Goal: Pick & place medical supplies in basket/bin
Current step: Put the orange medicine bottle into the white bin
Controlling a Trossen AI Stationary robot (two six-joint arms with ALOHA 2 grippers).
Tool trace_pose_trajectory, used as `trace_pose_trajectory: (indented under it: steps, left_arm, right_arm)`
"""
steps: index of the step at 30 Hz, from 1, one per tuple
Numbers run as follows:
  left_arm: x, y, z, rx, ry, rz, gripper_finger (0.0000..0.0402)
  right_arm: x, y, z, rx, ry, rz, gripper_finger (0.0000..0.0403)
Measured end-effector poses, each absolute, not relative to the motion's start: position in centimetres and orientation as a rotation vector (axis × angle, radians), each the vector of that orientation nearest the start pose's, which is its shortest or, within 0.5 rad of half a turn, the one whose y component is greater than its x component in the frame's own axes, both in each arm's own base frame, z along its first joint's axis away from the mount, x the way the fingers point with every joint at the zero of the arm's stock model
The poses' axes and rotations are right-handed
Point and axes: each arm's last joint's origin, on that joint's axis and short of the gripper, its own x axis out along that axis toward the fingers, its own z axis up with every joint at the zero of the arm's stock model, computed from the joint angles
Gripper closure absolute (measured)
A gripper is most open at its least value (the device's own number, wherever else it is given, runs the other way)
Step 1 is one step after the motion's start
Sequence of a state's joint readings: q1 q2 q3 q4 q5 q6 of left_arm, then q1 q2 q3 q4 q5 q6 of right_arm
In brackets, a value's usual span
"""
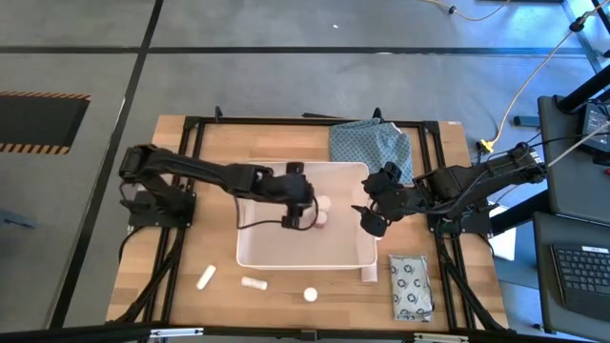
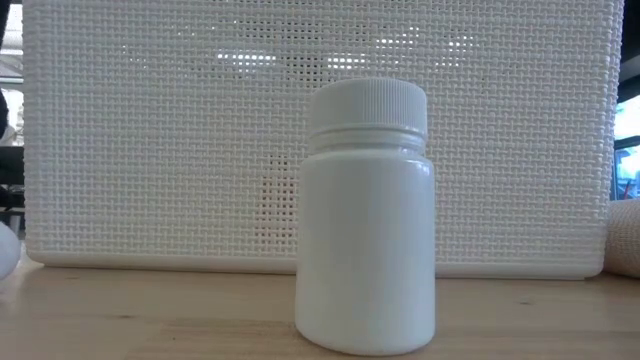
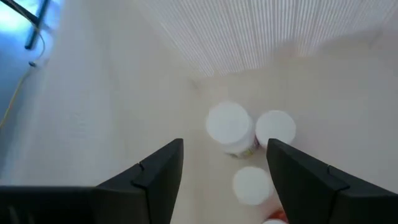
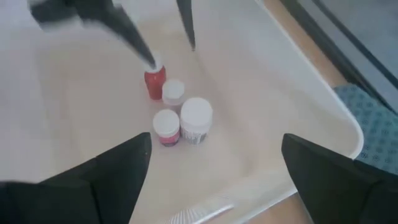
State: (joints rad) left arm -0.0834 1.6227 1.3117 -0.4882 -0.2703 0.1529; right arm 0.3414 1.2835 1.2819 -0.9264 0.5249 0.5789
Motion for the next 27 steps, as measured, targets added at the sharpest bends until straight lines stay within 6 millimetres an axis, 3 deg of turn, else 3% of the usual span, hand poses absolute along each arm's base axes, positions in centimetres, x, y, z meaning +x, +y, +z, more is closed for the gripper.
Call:
trace_pose_trajectory:
  steps: [7, 13, 19, 27]
  left_arm:
    - [31.0, -1.7, 33.6, 0.235, 0.662, 0.168, 0.0178]
    - [26.9, -1.2, 36.9, 0.197, 0.600, 0.244, 0.0178]
    - [24.5, -1.0, 38.3, 0.141, 0.566, 0.271, 0.0178]
    - [24.4, -0.9, 38.2, 0.151, 0.575, 0.293, 0.0178]
  right_arm:
    - [22.5, 7.6, 33.5, 0.209, 0.895, -0.346, 0.0042]
    - [21.8, 9.4, 33.4, 0.199, 0.920, -0.266, 0.0042]
    - [19.8, 10.3, 32.9, 0.299, 1.014, -0.380, 0.0042]
    - [18.5, 11.7, 32.8, 0.280, 1.014, -0.377, 0.0042]
